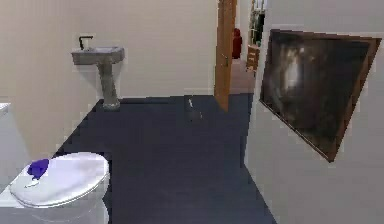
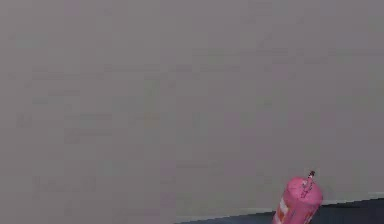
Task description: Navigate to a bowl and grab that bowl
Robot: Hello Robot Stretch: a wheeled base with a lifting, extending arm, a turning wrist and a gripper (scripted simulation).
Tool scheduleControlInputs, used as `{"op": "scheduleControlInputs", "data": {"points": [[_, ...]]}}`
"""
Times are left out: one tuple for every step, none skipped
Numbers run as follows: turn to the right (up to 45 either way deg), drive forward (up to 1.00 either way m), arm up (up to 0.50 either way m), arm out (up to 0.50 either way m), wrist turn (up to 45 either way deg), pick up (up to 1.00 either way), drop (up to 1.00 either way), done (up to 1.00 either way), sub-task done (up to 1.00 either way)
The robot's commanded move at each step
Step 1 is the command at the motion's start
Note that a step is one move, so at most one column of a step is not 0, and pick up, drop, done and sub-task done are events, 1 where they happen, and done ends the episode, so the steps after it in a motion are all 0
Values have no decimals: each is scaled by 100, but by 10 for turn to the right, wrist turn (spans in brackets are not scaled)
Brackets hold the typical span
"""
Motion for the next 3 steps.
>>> {"op": "scheduleControlInputs", "data": {"points": [[0, 100, 0, 0, 0, 0, 0, 0, 0], [0, 70, 0, 0, 0, 0, 0, 0, 0], [420, 0, 0, 0, 0, 0, 0, 0, 0]]}}
